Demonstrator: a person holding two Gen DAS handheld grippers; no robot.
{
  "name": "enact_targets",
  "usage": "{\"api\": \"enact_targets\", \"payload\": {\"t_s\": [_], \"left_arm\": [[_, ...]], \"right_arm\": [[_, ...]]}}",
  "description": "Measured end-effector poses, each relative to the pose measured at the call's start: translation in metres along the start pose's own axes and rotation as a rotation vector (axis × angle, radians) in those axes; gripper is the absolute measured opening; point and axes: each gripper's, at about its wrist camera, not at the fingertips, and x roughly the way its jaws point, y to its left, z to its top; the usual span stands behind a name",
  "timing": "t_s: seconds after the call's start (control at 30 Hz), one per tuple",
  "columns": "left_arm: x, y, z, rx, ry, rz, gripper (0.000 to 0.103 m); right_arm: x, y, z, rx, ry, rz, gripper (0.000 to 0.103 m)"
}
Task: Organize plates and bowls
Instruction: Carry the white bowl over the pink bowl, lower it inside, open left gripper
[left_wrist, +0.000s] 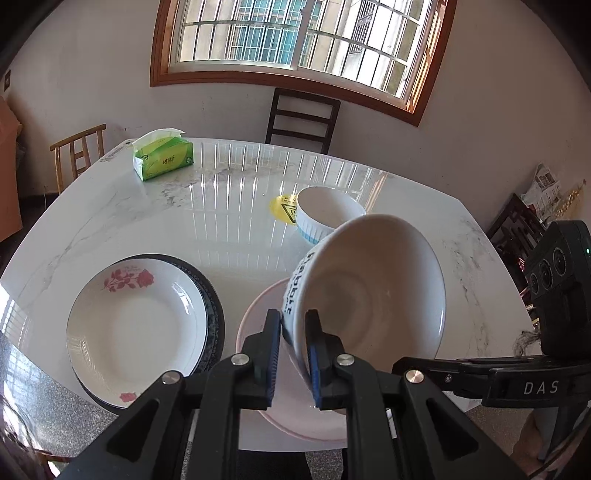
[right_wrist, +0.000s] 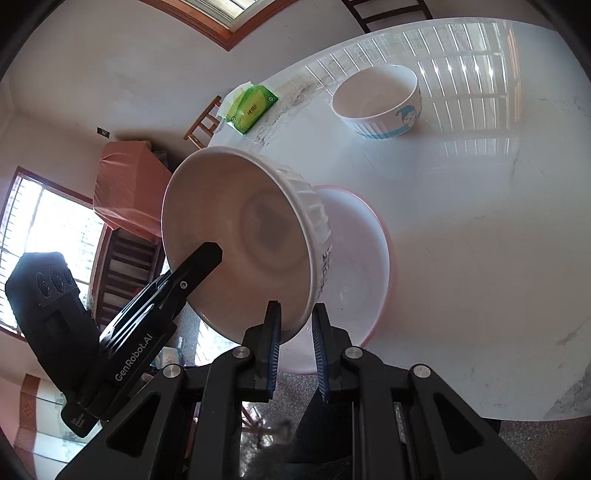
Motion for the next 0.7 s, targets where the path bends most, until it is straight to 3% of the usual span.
{"api": "enact_targets", "payload": {"t_s": [0.7], "left_arm": [[0.013, -0.006, -0.019, -0.002, 0.074, 0.011, 0.014]], "right_arm": [[0.002, -0.008, -0.010, 0.015, 0.012, -0.014, 0.017]]}}
